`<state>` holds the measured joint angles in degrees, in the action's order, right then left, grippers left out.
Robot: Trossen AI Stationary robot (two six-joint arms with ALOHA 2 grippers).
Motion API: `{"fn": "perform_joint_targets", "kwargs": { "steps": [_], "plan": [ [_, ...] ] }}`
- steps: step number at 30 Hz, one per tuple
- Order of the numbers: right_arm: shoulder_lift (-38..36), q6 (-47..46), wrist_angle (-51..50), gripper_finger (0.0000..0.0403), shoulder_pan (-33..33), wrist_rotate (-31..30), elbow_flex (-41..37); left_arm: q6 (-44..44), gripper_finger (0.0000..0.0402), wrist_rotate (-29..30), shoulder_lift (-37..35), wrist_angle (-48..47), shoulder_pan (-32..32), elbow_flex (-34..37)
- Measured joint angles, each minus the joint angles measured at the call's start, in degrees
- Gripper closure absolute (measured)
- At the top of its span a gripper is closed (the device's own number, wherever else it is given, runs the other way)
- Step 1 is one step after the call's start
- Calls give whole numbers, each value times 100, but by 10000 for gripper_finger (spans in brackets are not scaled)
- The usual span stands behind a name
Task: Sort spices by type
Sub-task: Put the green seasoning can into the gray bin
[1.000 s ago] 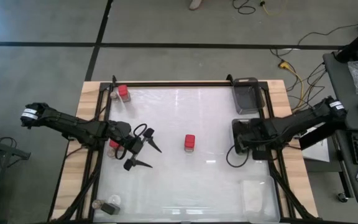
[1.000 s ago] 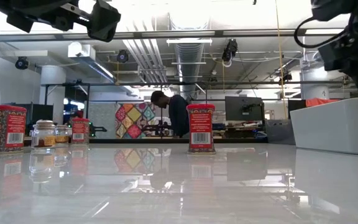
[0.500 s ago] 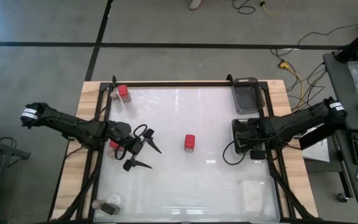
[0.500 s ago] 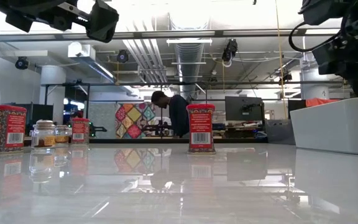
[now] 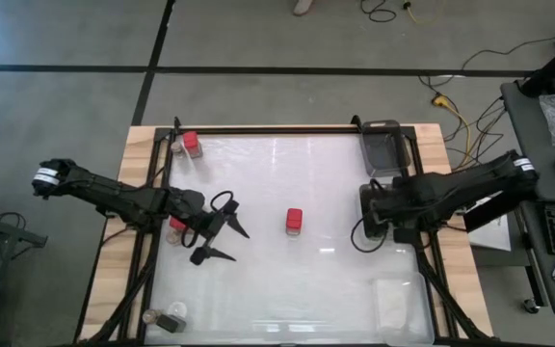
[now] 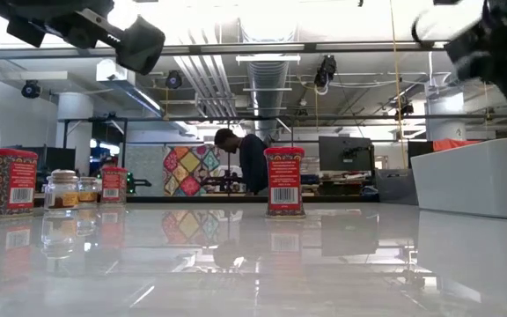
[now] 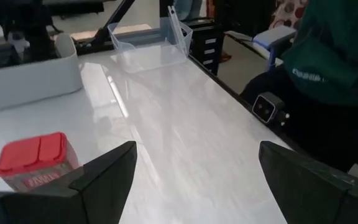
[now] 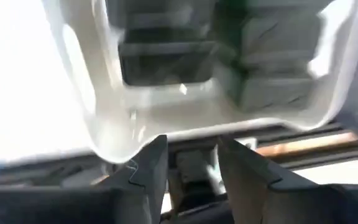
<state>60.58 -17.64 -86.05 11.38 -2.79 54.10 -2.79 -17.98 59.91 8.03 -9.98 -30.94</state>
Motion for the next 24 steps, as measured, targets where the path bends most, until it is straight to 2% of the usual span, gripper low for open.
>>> {"fn": "perform_joint_targets", "kwargs": {
  "steps": [3, 6, 9, 11, 14, 17, 21, 24],
  "plan": [
    [-159, -93, 272, 250, 0, -597, 429, 446, 79, 173, 118, 177, 2, -9],
    [-382, -81, 989, 230, -2, -1173, 718, 1648, 79, 545, 297, 156, 45, -237],
    [-563, 91, 2263, 209, 4, -1786, 822, 2746, 79, 543, 480, -274, 62, -562],
    [-651, 317, 3497, 197, 11, -2113, 762, 3690, 79, 522, 668, -300, 27, -776],
    [-714, 933, 5355, 180, 69, -2108, 443, 4512, 79, 465, 1015, -267, 1, -1074],
    [-595, 1417, 6639, 166, 156, -1918, 132, 4835, 79, -103, 1419, -733, -32, -1414],
    [-304, 1490, 7012, 150, 250, -1821, -3, 5130, 79, -292, 1914, -2076, -314, -2043],
    [-62, 1569, 7037, 142, 439, -1821, -4, 5332, 79, -13, 2265, -3311, -638, -2595]
  ]
}}
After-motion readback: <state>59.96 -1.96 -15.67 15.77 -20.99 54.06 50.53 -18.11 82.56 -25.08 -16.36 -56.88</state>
